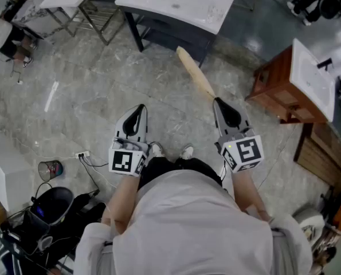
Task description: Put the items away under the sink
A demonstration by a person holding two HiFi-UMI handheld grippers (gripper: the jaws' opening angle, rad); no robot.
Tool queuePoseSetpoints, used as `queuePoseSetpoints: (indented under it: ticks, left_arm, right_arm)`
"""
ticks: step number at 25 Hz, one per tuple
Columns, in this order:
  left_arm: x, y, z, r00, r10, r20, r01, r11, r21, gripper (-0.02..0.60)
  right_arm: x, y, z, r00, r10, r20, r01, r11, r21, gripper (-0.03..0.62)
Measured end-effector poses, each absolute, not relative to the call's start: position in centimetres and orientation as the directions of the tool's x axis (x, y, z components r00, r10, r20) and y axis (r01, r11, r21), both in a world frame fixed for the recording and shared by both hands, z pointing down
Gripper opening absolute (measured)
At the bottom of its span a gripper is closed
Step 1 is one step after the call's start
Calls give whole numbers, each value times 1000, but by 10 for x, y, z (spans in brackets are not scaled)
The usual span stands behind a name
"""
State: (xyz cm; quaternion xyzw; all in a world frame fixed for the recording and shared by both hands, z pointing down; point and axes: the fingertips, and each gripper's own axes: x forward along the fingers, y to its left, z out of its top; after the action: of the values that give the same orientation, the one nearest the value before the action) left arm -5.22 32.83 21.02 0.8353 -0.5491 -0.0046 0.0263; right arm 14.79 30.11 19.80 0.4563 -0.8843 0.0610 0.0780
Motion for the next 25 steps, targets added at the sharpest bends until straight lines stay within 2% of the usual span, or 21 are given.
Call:
queuePoseSetpoints:
  ticks: [16,25]
  left_arm:
    - [-8,335,222,349,-937,11,-934,-346,89,3]
    - [-13,329,223,333,-943,-1,-939,-332,84,3]
  right_arm:
    - [202,297,197,-610,-770,189,-784,621,2,34]
    - [193,290,181,-642,-755,132,-759,650,29,34]
